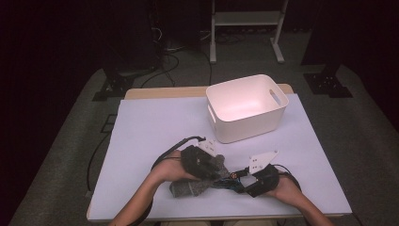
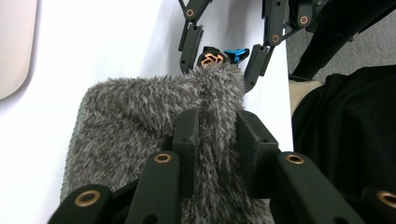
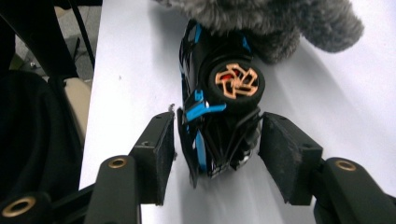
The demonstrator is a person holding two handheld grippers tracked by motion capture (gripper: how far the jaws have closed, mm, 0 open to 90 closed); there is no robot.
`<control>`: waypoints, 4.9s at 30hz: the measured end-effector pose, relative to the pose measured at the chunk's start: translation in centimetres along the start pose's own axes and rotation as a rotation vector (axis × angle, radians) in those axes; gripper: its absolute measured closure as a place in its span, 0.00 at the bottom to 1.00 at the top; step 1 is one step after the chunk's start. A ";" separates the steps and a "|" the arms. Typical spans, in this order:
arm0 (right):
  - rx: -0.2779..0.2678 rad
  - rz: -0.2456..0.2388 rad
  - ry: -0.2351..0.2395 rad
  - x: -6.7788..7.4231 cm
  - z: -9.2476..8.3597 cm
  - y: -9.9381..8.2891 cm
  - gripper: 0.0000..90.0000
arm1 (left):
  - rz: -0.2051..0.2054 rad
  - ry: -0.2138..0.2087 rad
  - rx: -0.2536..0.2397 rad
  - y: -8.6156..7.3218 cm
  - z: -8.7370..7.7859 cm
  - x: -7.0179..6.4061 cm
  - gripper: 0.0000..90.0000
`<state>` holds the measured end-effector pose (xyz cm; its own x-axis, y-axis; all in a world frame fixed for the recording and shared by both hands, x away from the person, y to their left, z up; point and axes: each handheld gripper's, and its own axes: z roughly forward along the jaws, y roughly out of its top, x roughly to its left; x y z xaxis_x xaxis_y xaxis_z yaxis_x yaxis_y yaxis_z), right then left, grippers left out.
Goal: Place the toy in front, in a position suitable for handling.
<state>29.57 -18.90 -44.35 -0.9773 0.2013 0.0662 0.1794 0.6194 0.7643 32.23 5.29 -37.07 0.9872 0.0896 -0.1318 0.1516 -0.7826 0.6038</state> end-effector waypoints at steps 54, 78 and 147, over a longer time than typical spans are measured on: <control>-0.023 -0.027 -0.025 0.6 0.8 0.0 0.62 | -0.005 0.020 0.044 -1.1 -1.2 0.4 0.88; -0.020 -0.022 -0.019 0.5 0.9 0.0 0.61 | 0.009 -0.005 0.015 -0.4 -0.3 0.5 0.87; 0.165 -0.072 0.109 -0.3 -0.2 2.5 0.62 | -0.032 -0.010 -0.077 -3.0 -0.9 0.4 0.87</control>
<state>30.26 -17.61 -42.33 -0.9930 0.0744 0.0916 0.1163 0.7471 0.6544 32.25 8.18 -38.23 0.9813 0.1074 -0.1597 0.1869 -0.7295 0.6579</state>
